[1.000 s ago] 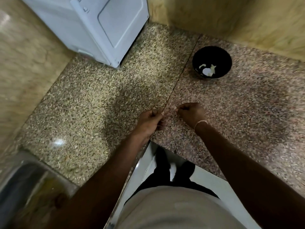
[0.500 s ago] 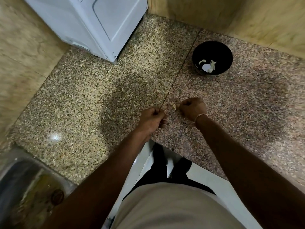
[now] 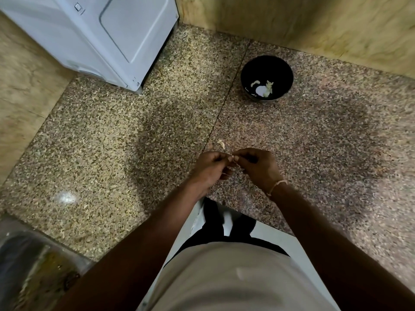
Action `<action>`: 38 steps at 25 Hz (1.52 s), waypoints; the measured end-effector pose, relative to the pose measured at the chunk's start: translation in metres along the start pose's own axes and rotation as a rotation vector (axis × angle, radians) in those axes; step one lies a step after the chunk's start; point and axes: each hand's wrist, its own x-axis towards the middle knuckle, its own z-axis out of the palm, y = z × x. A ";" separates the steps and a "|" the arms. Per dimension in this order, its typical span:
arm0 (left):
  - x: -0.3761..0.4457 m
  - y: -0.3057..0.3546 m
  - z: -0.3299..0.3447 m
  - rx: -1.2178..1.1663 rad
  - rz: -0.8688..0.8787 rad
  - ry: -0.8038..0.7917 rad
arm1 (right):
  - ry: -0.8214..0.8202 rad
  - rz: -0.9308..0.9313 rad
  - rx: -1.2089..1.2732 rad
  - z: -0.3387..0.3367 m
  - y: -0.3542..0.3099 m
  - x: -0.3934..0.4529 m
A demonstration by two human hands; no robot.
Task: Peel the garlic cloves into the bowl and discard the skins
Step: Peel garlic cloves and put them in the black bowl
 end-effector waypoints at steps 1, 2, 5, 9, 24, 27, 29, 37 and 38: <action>-0.002 0.003 0.003 0.011 0.005 -0.008 | 0.014 -0.029 0.001 -0.004 0.000 -0.003; -0.004 0.005 0.005 0.019 0.011 -0.012 | 0.028 -0.058 -0.009 -0.008 0.000 -0.004; -0.009 0.010 0.012 0.016 0.034 0.006 | 0.058 -0.101 -0.028 -0.017 0.001 -0.007; -0.013 0.008 0.024 -0.012 0.030 0.034 | 0.038 -0.099 0.010 -0.027 0.005 -0.013; 0.027 0.012 0.037 0.028 -0.070 -0.041 | 0.155 -0.217 -0.336 -0.036 0.018 0.002; 0.040 0.009 0.041 0.060 -0.105 0.018 | 0.195 -0.200 -0.469 -0.035 0.025 0.015; 0.049 0.006 0.042 0.099 -0.118 0.058 | 0.212 -0.183 -0.562 -0.031 0.033 0.021; 0.068 -0.002 0.048 0.151 -0.149 0.149 | 0.278 -0.202 -0.595 -0.022 0.048 0.024; 0.069 -0.003 0.048 0.157 -0.145 0.155 | 0.287 -0.212 -0.620 -0.021 0.048 0.024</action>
